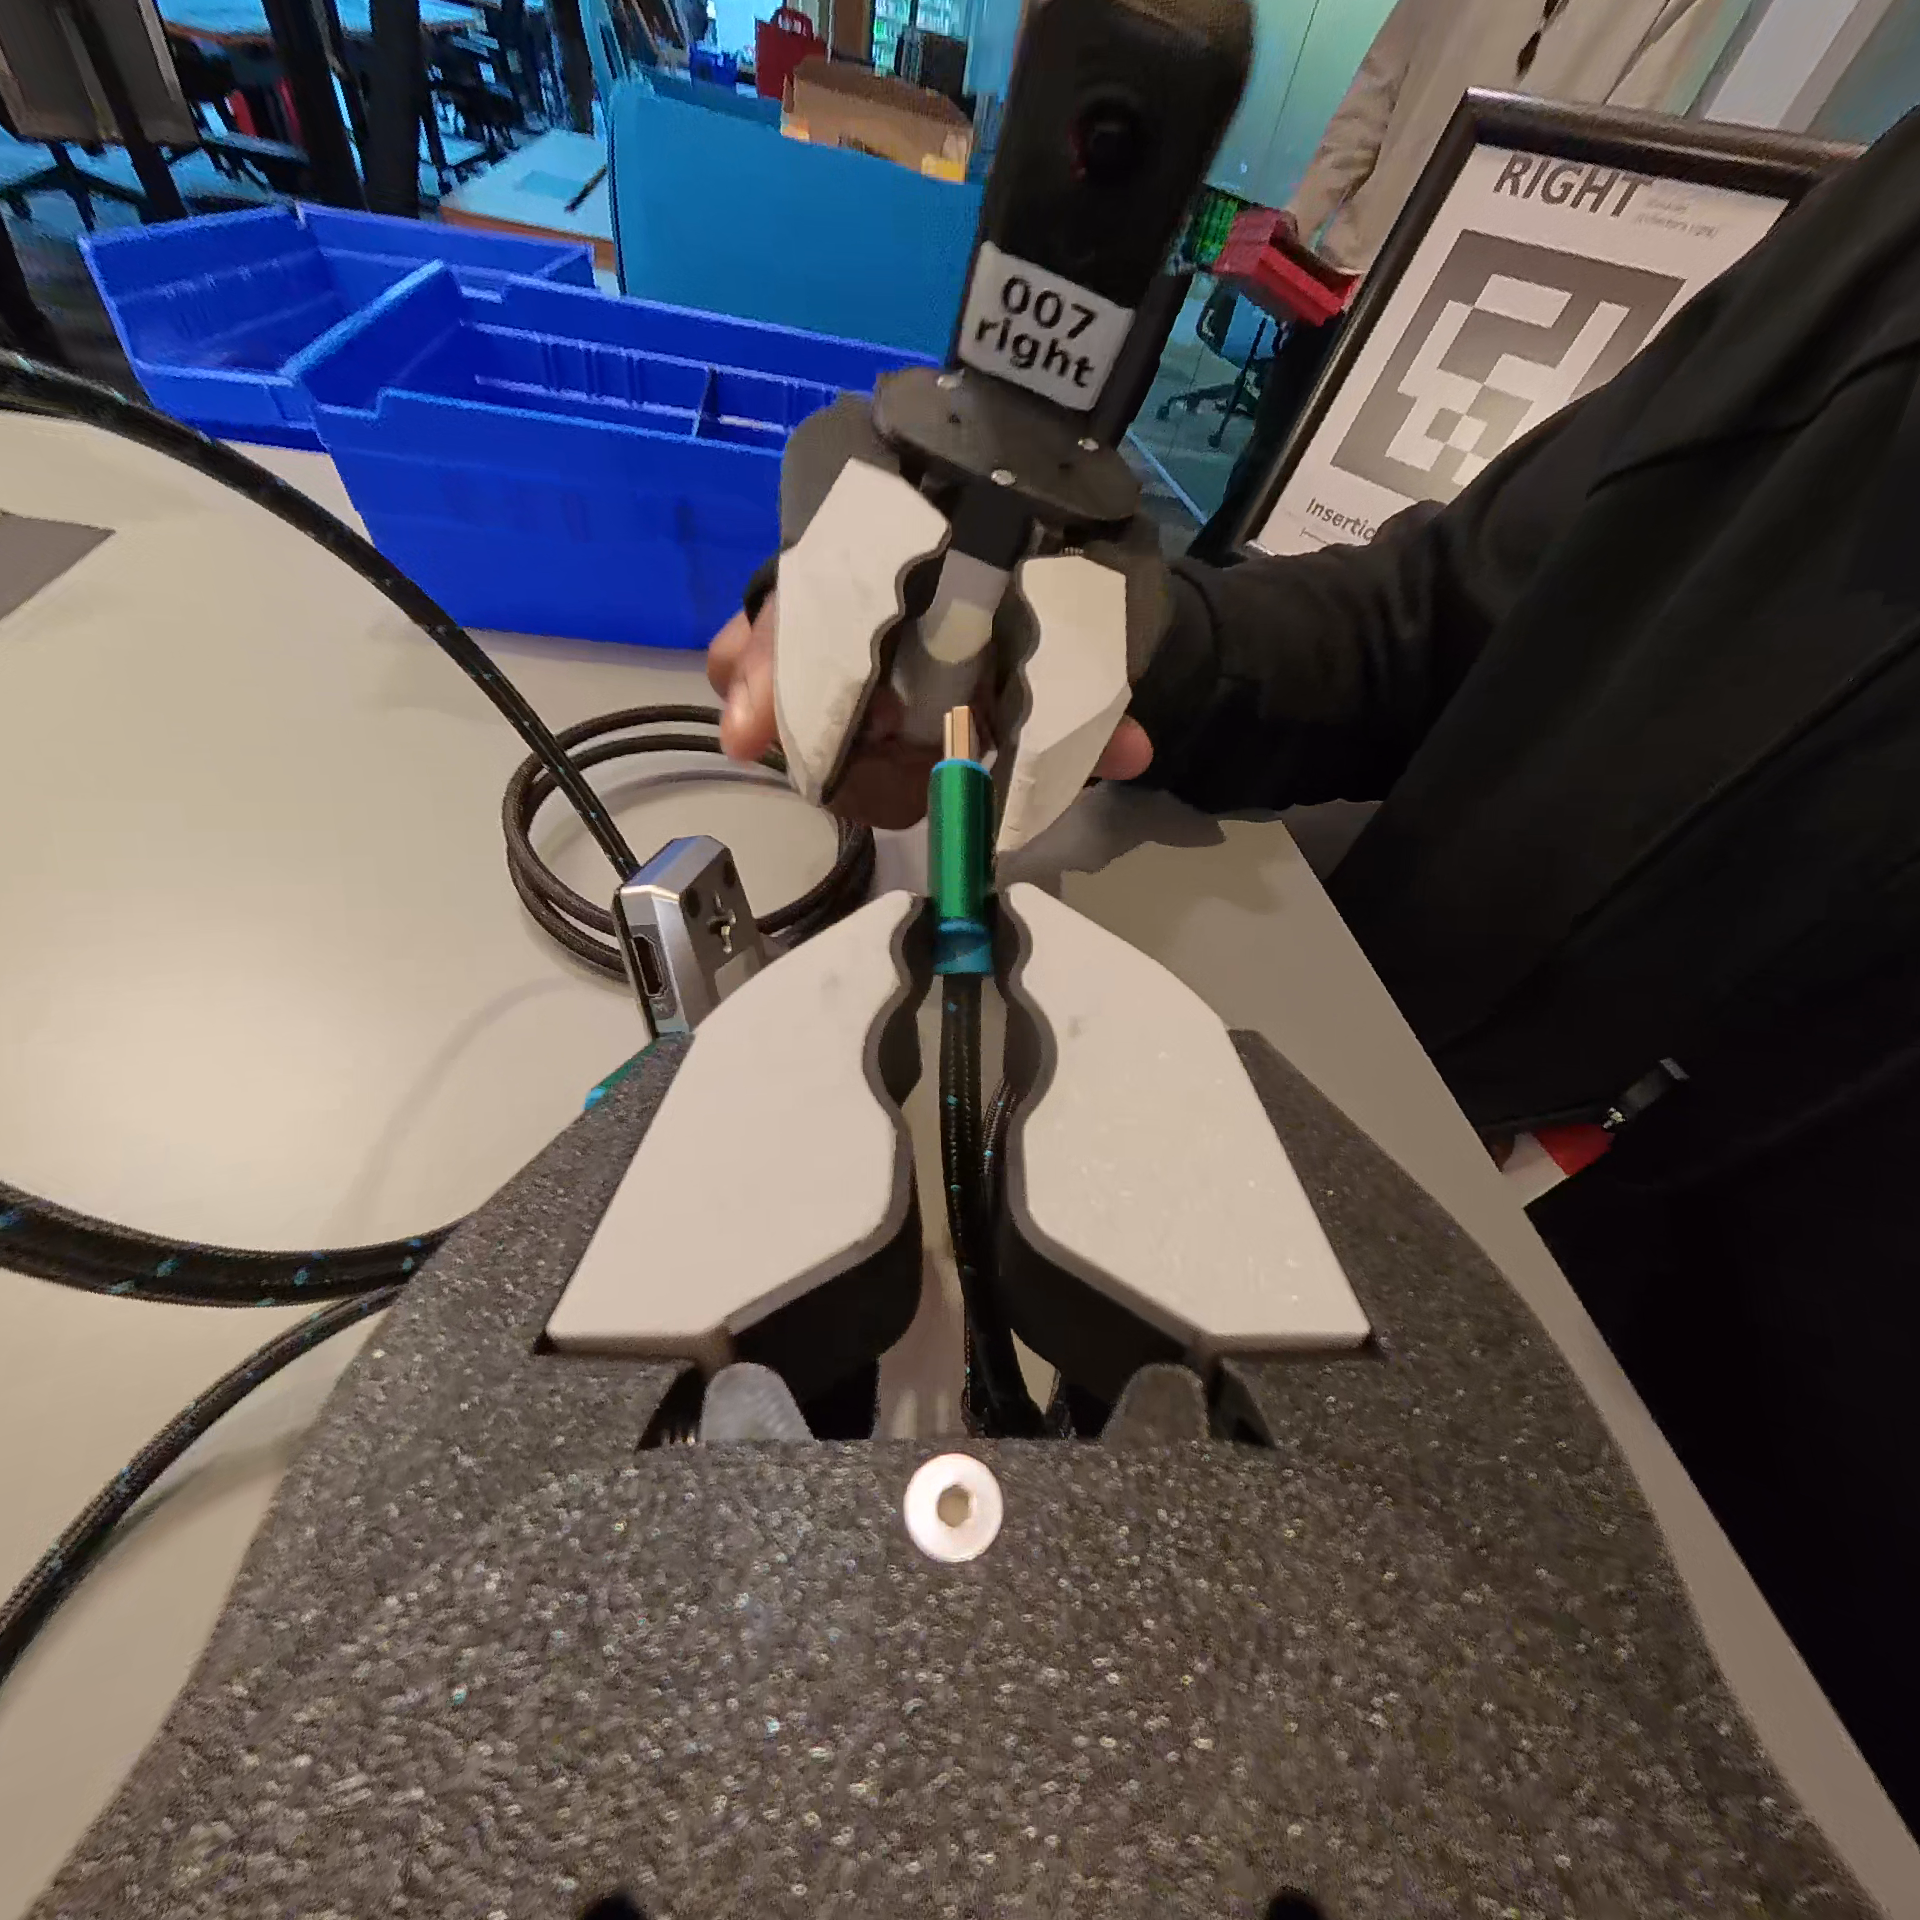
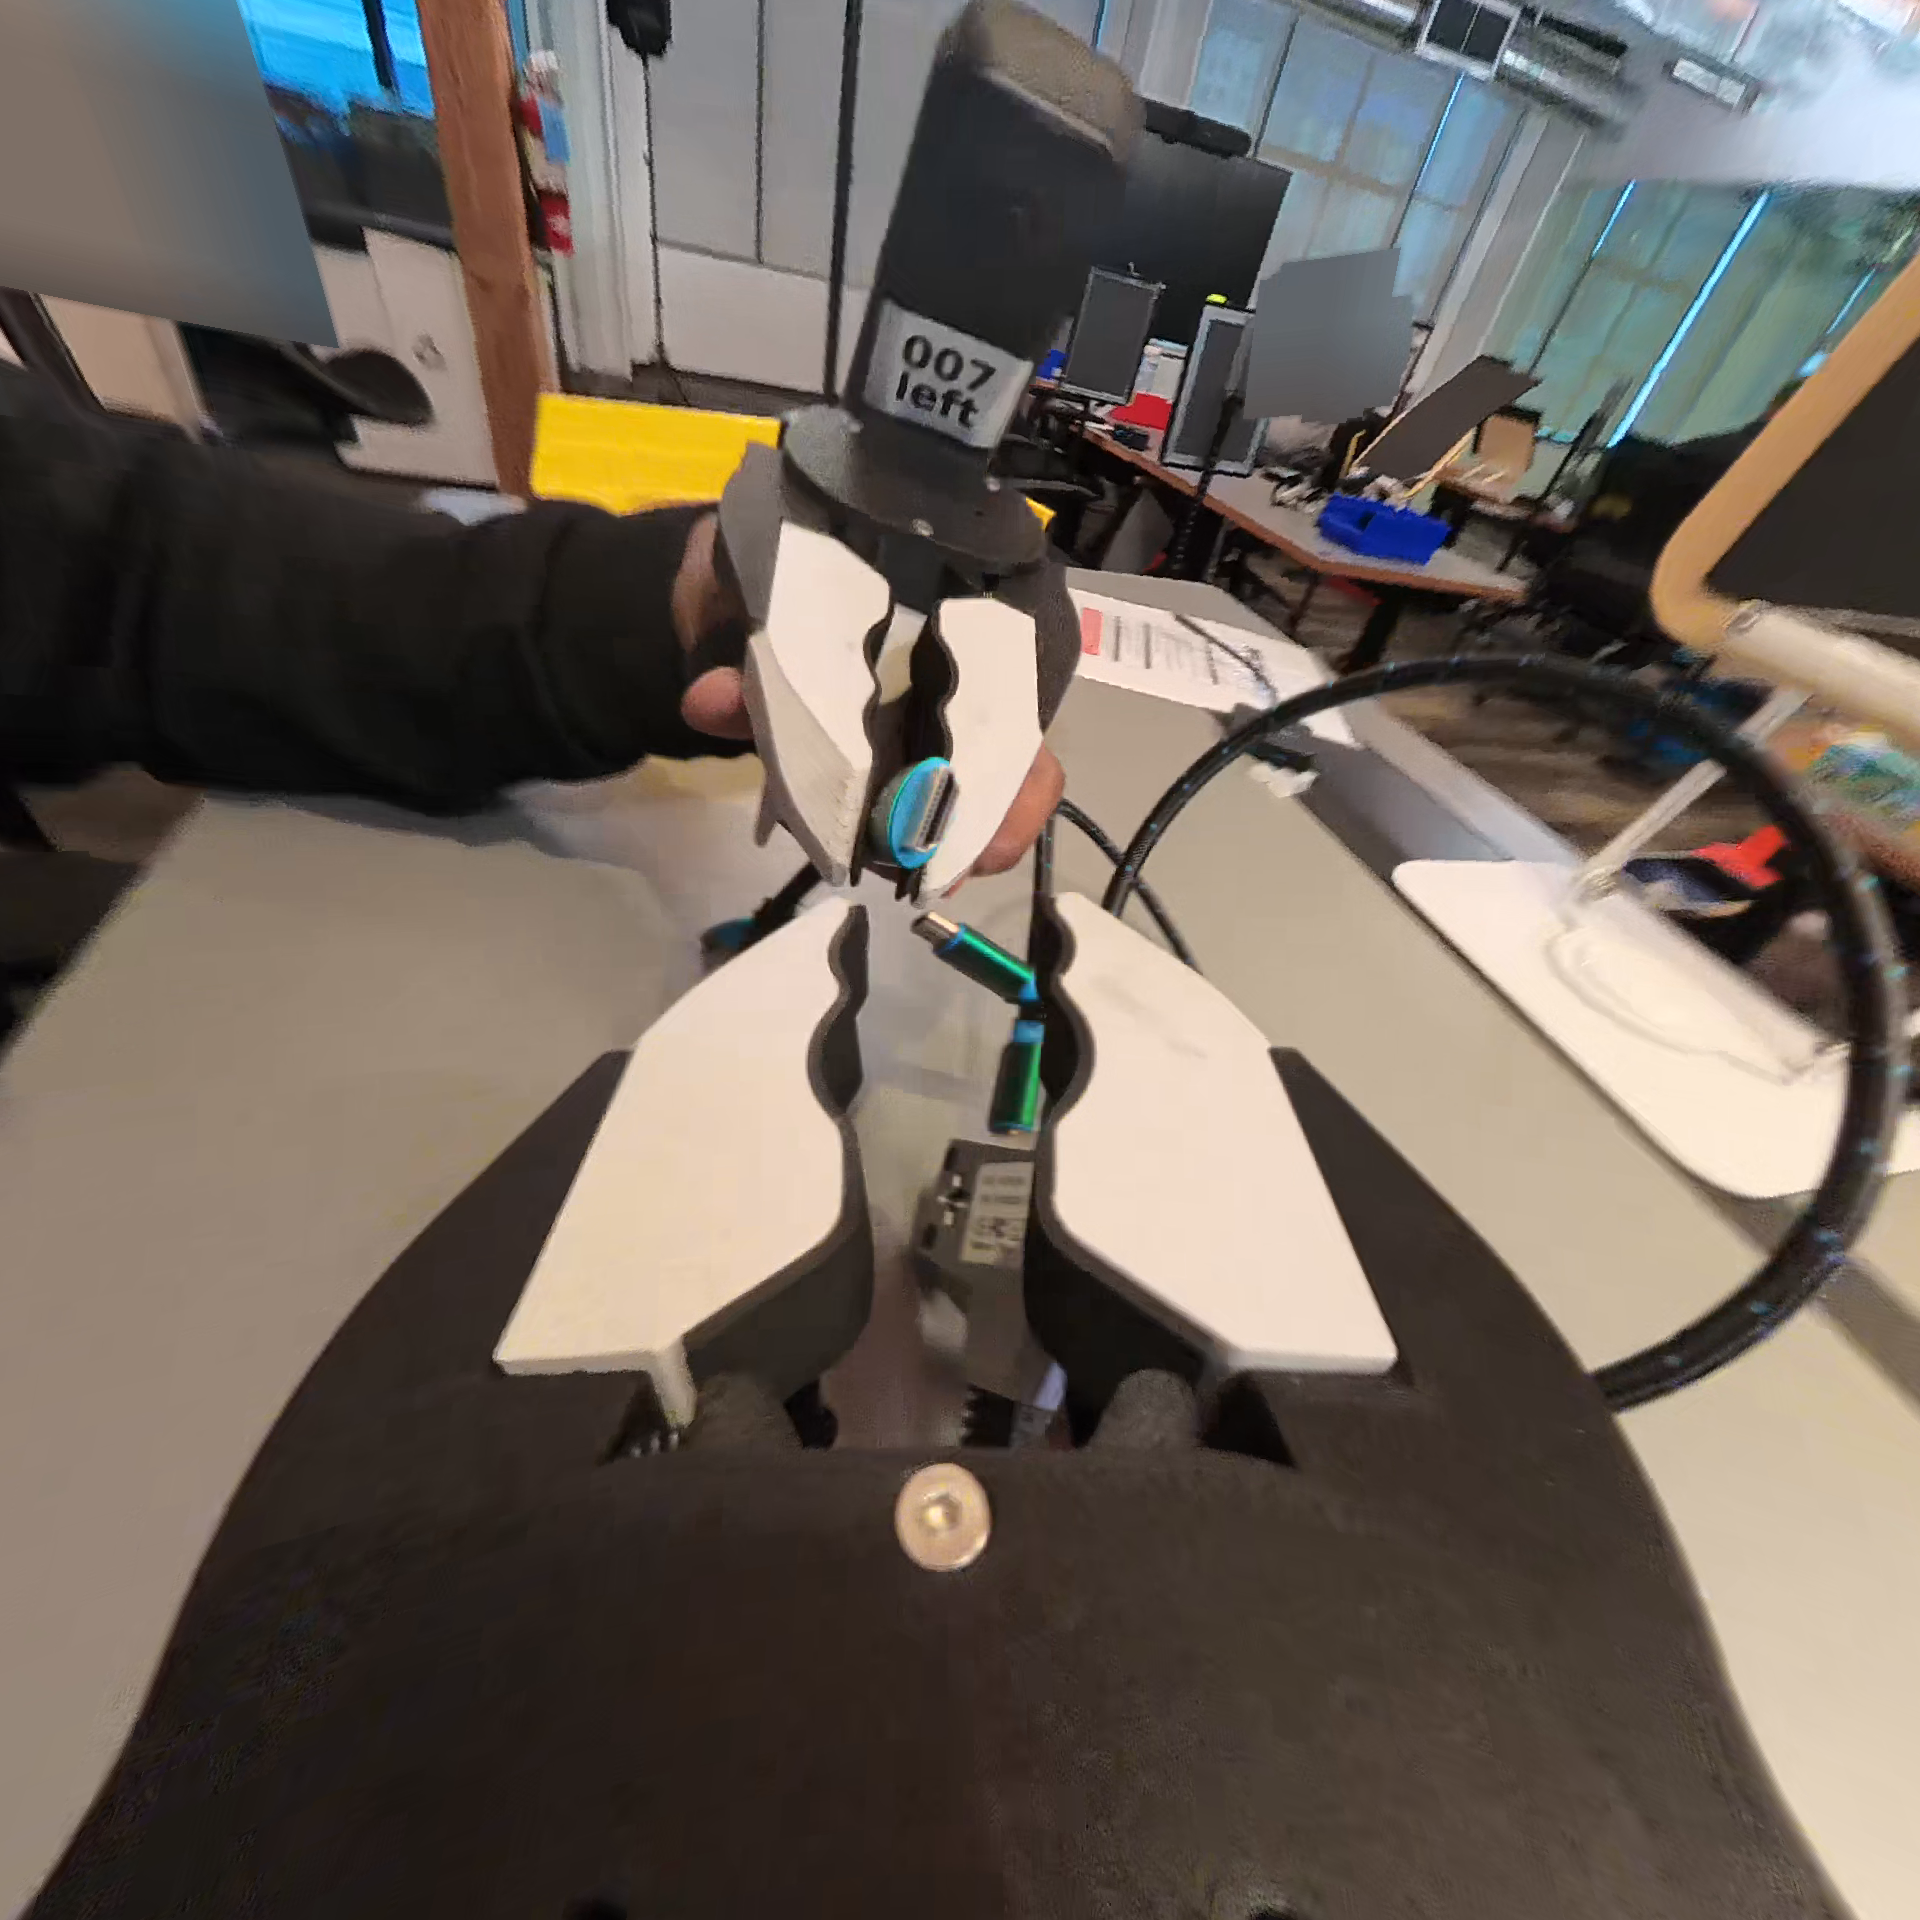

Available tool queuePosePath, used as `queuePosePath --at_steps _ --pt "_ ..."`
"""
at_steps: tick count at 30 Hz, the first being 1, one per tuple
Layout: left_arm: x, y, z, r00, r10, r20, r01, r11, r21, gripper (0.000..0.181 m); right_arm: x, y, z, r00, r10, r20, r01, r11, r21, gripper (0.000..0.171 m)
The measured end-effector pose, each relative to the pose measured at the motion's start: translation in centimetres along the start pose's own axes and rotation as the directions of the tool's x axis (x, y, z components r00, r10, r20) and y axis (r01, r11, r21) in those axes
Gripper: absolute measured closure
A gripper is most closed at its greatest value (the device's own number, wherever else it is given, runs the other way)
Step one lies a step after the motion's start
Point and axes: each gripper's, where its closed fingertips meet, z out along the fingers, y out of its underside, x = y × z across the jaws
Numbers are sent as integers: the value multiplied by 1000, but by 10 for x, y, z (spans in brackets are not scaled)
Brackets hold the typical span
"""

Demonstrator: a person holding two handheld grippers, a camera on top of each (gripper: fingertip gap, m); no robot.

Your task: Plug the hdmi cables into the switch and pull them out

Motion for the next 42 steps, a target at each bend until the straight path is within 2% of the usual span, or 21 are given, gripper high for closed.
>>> queuePosePath --at_steps 5,12,15,27,36,42 --pt "6 3 5 993 -117 -31 115 991 -63 170 -3 -3 -3 954 -291 -75 290 957 -25 129" --pt "18 17 13 974 -201 -107 184 971 -151 170 -18 -4 0 898 -436 -55 434 900 -47 136" --pt "17 16 13 970 -216 -109 199 968 -152 170 -21 -2 0 886 -463 -42 460 886 -56 145" --pt "23 26 14 967 -230 -111 200 952 -231 170 -34 3 -4 848 -528 35 529 846 -64 140" --pt "33 33 17 960 -240 -146 191 939 -287 170 -41 11 -1 821 -567 73 571 815 -96 147" --pt "25 22 15 961 -230 -151 202 963 -181 169 -32 5 -2 818 -576 -11 573 816 -76 150"
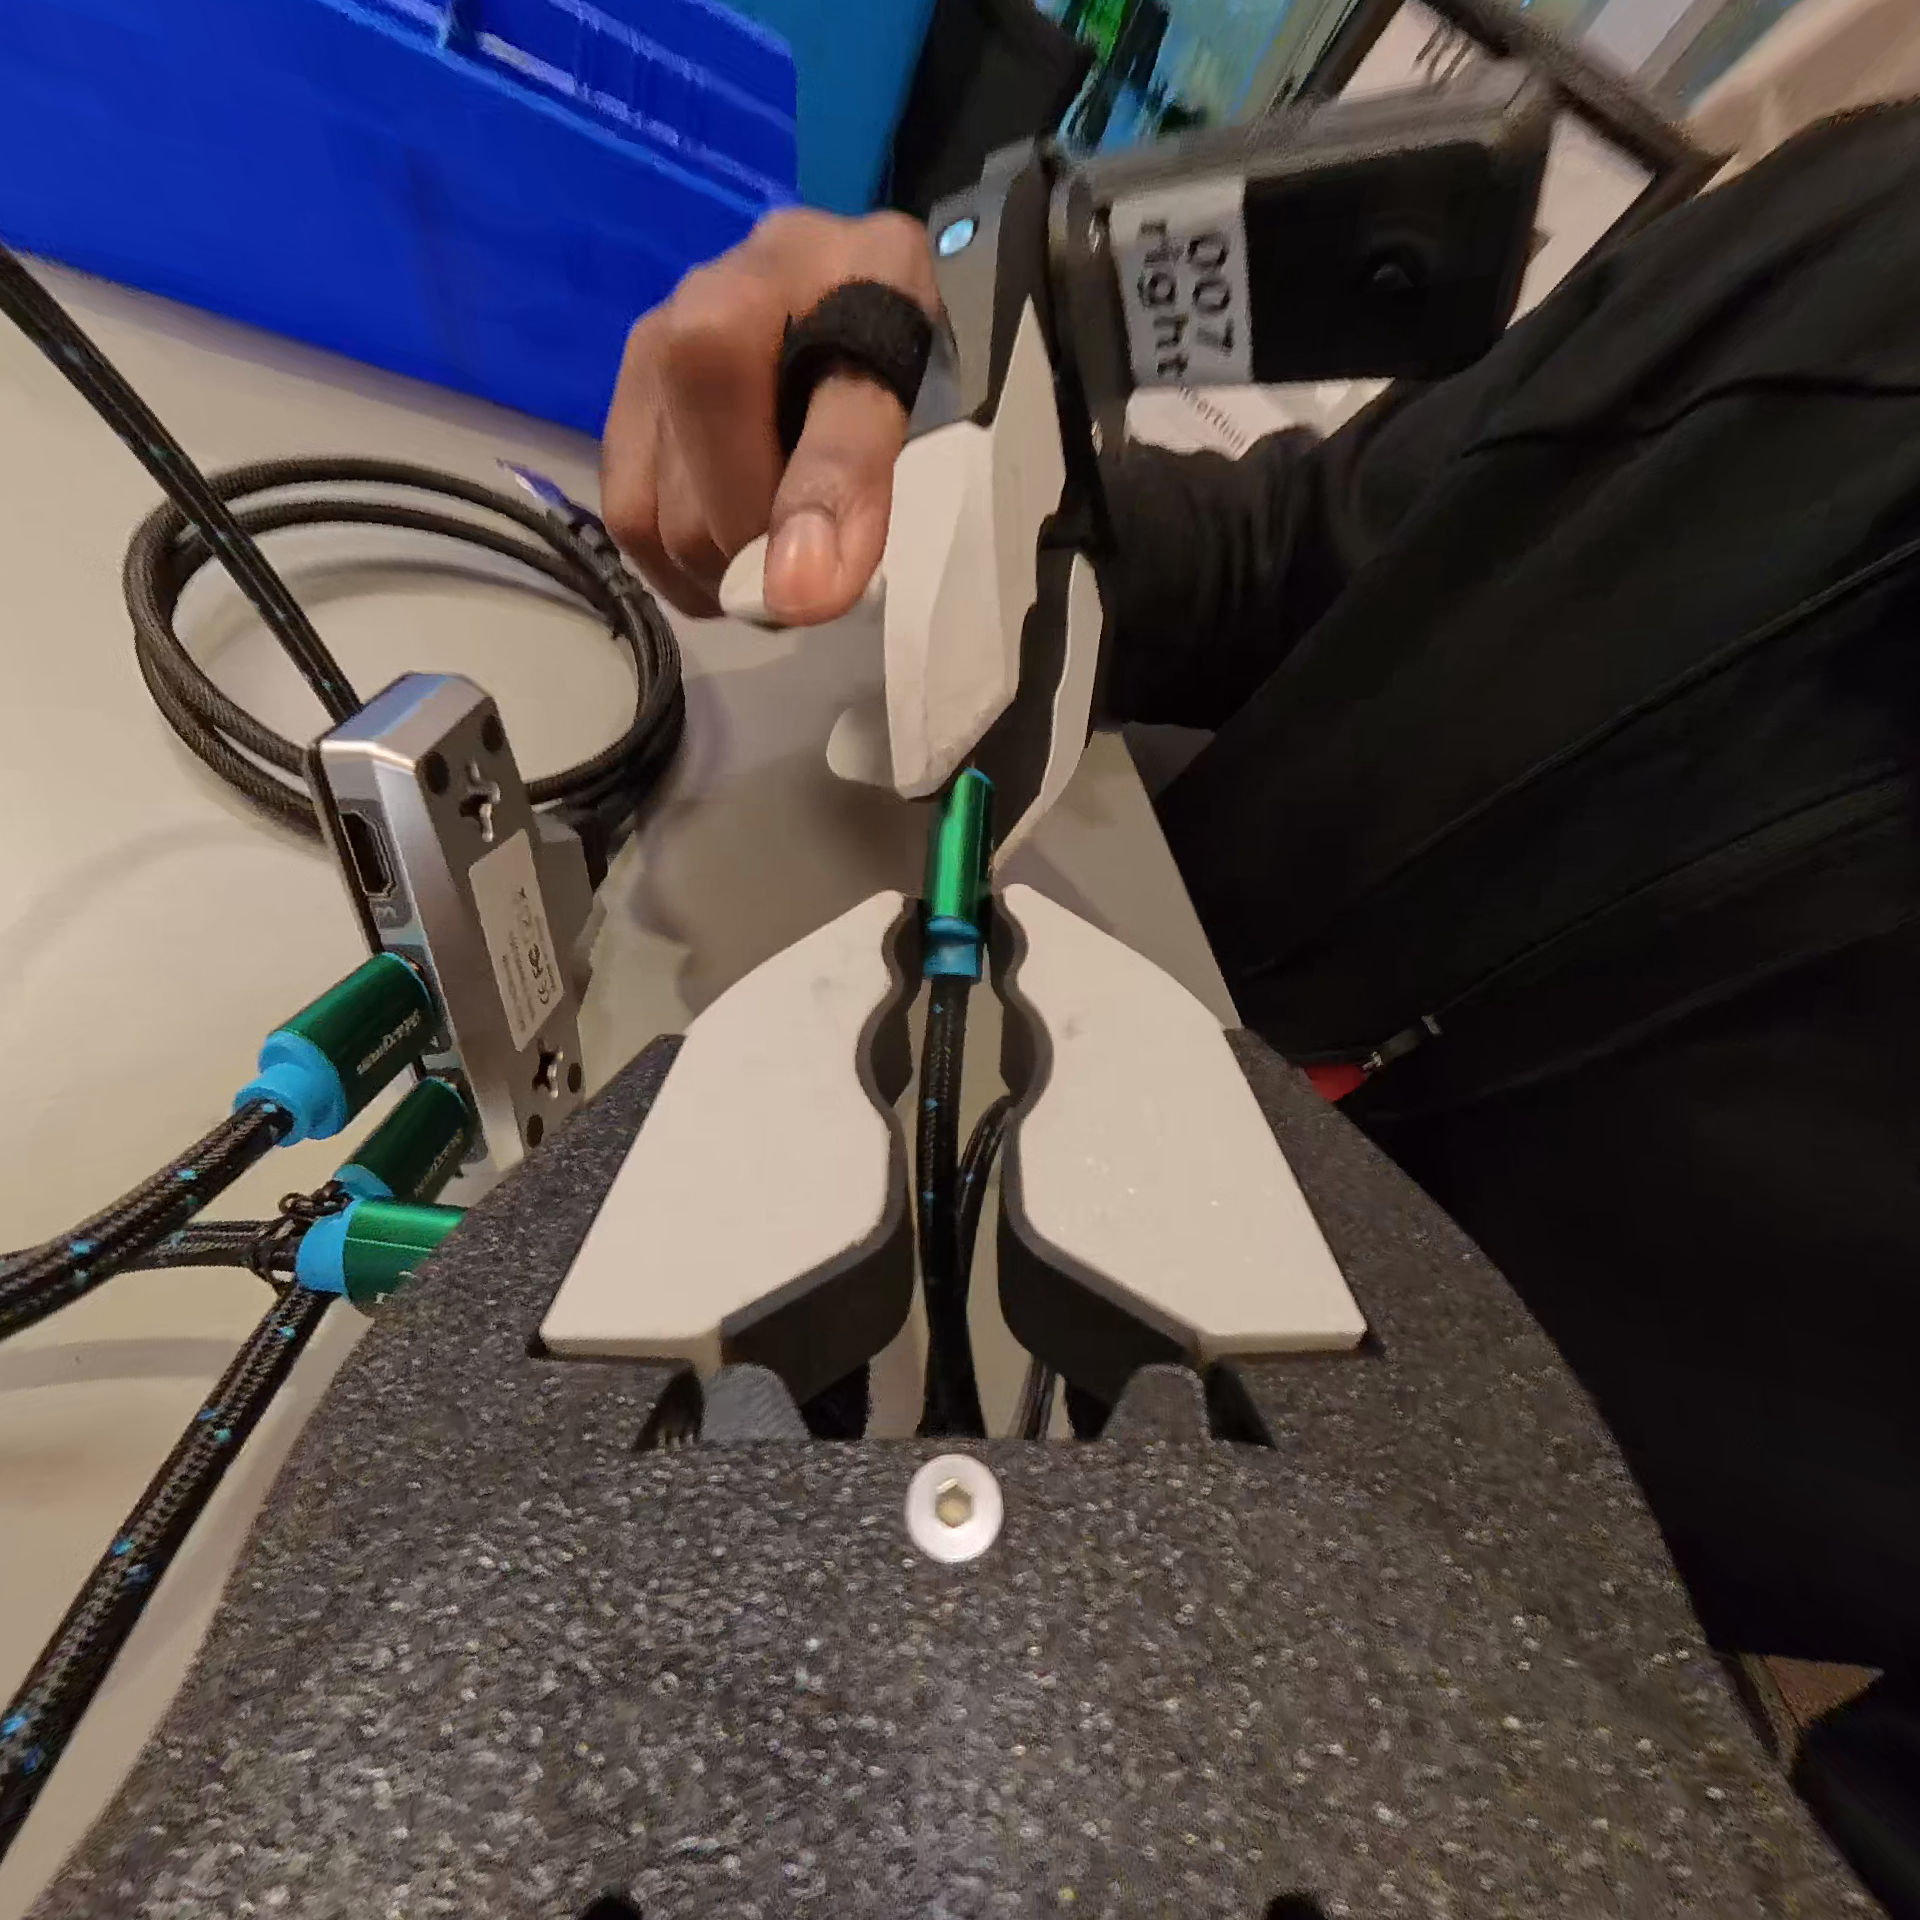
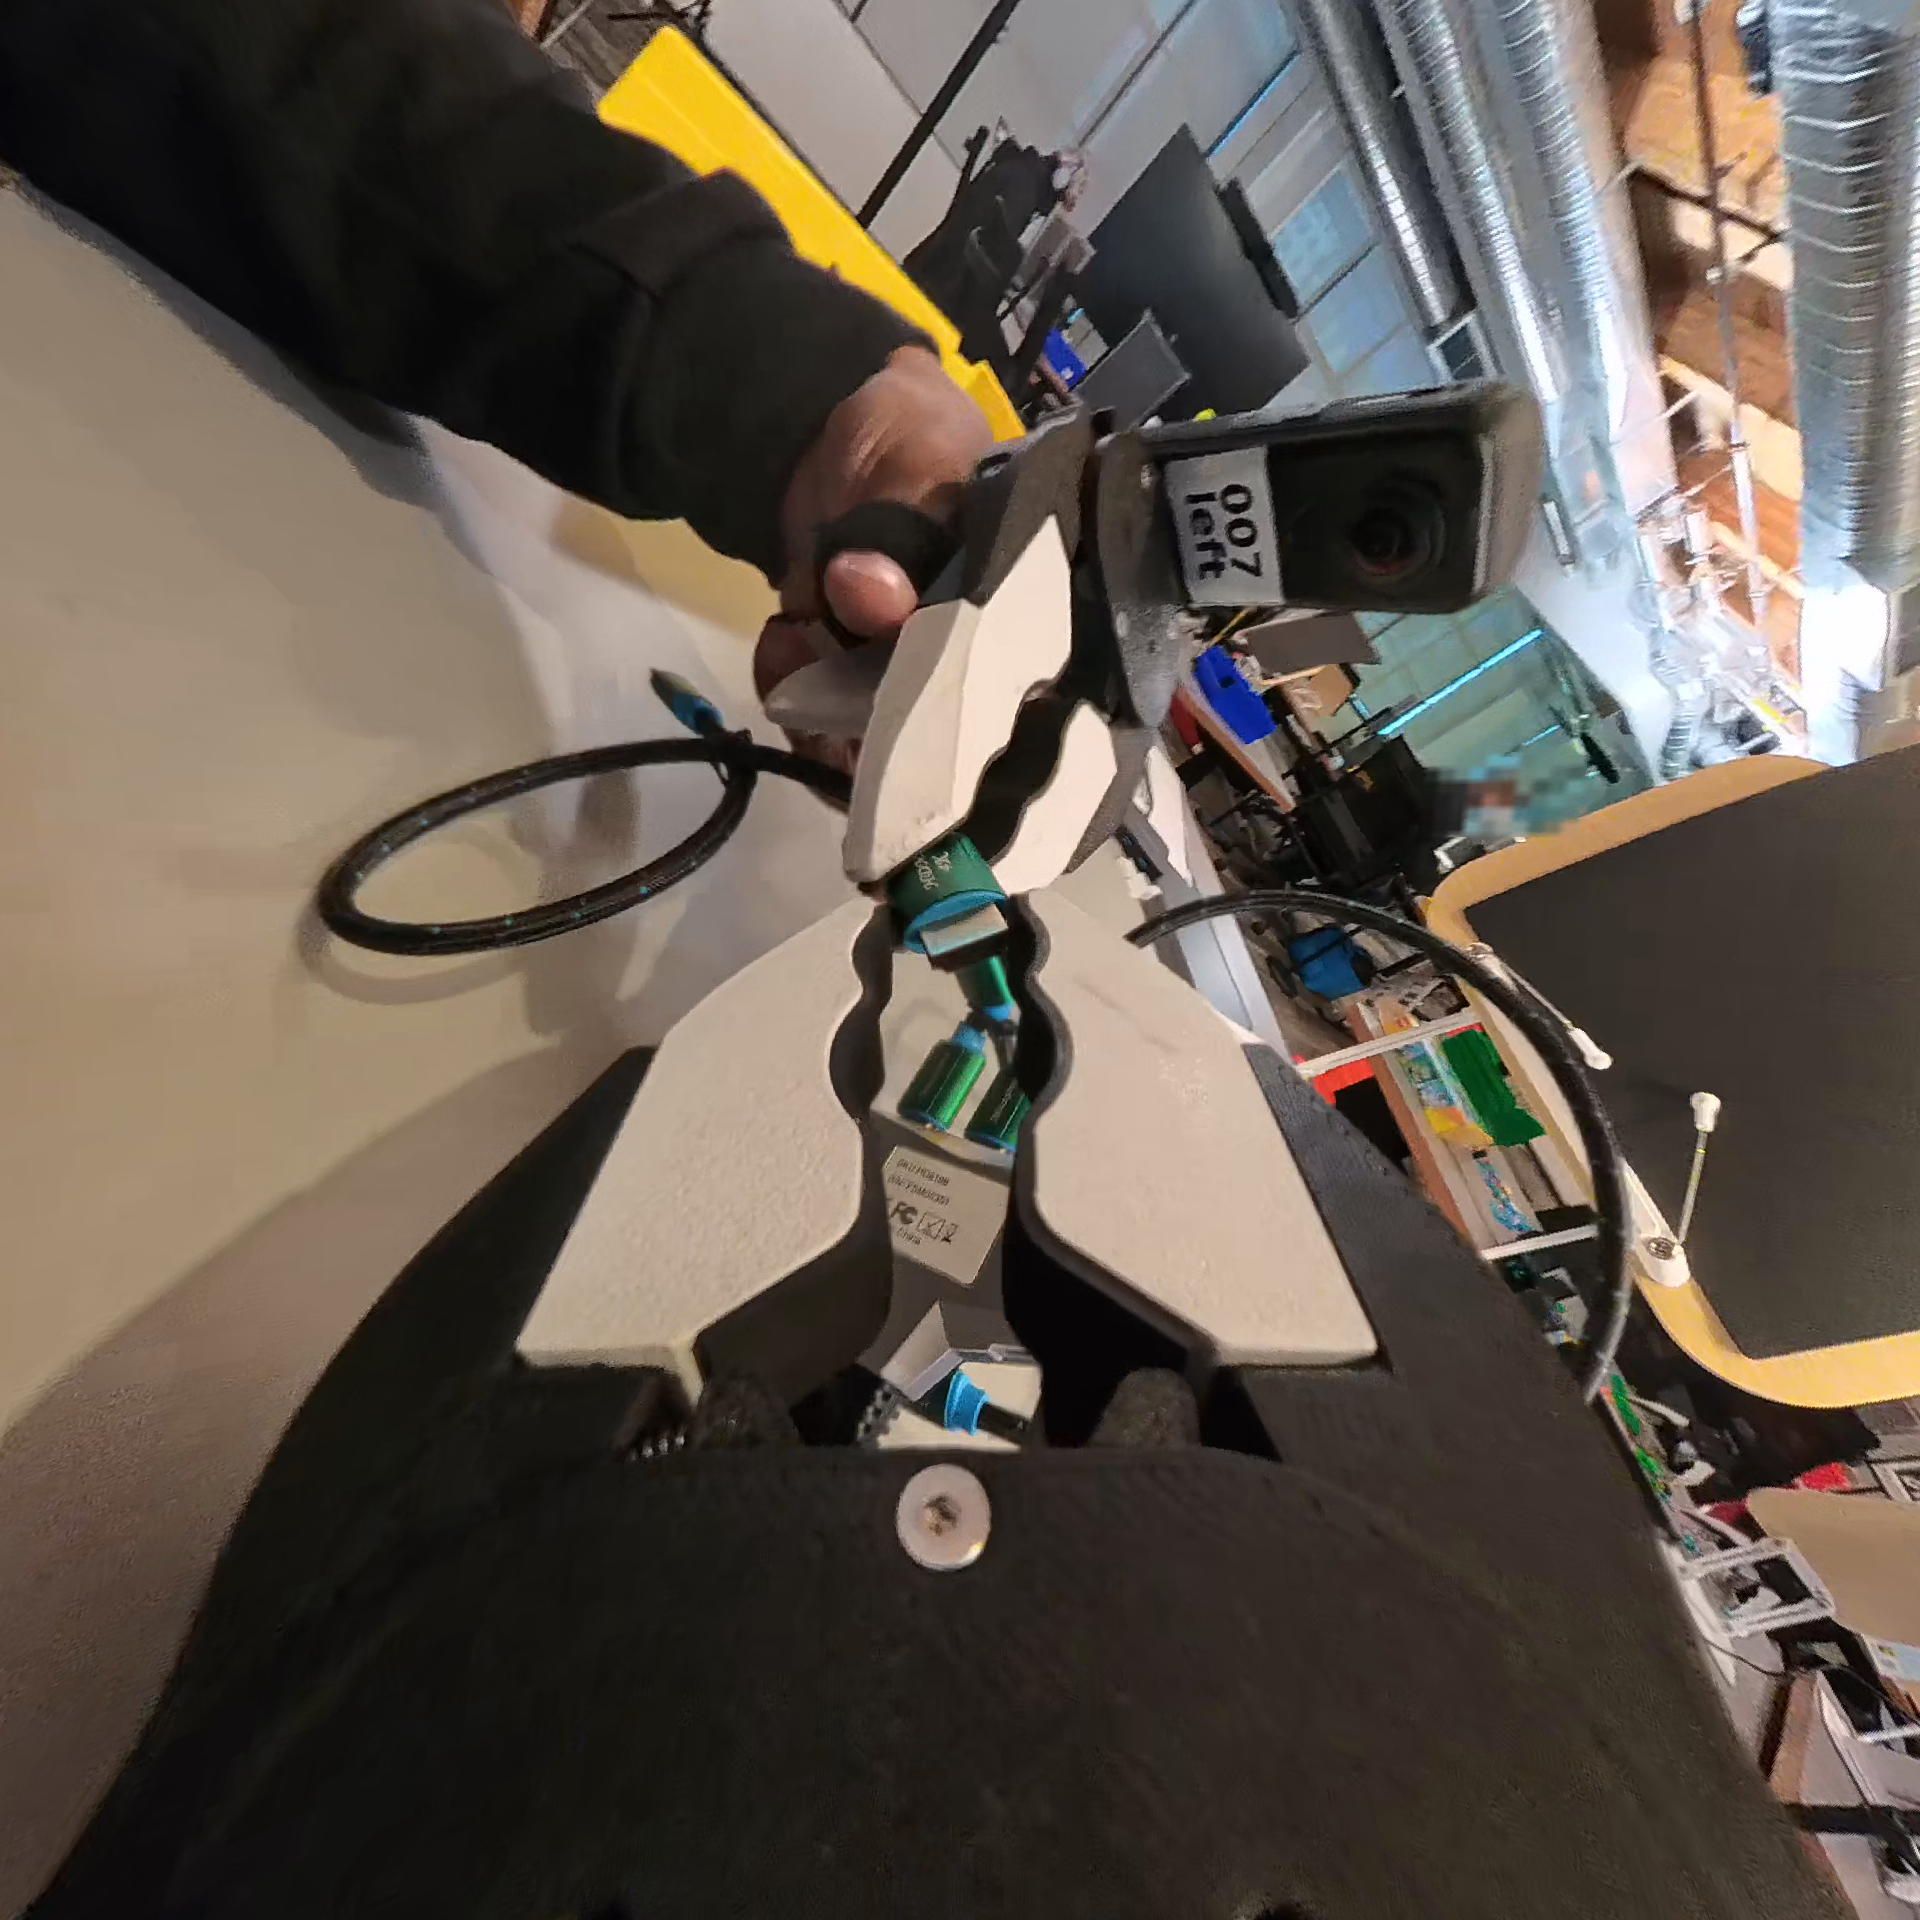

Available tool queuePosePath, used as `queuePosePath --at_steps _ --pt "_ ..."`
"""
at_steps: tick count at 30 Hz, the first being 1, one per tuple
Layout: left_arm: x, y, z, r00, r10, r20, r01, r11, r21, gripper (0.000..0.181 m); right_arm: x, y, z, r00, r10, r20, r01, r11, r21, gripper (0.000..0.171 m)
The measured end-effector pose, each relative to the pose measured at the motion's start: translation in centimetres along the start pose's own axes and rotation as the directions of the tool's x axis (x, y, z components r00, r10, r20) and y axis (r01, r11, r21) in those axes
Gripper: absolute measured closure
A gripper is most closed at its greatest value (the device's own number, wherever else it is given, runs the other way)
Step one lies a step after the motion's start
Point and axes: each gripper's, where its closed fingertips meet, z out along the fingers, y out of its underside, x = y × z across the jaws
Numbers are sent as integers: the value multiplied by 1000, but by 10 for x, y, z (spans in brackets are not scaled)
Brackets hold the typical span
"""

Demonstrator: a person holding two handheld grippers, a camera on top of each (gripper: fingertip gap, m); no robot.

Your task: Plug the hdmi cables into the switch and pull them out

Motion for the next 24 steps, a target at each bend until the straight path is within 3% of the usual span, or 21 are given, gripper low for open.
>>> queuePosePath --at_steps 6,18,24 --pt "-2 -15 -11 1000 11 -3 -11 989 144 168 0 0 5 997 -7 -80 10 999 32 150" --pt "-11 -6 -9 989 89 118 -94 995 36 168 8 3 5 987 52 -149 -42 997 66 150" --pt "-24 -5 -18 976 45 212 -32 997 -65 170 23 29 -2 977 161 -143 -169 985 -46 145"
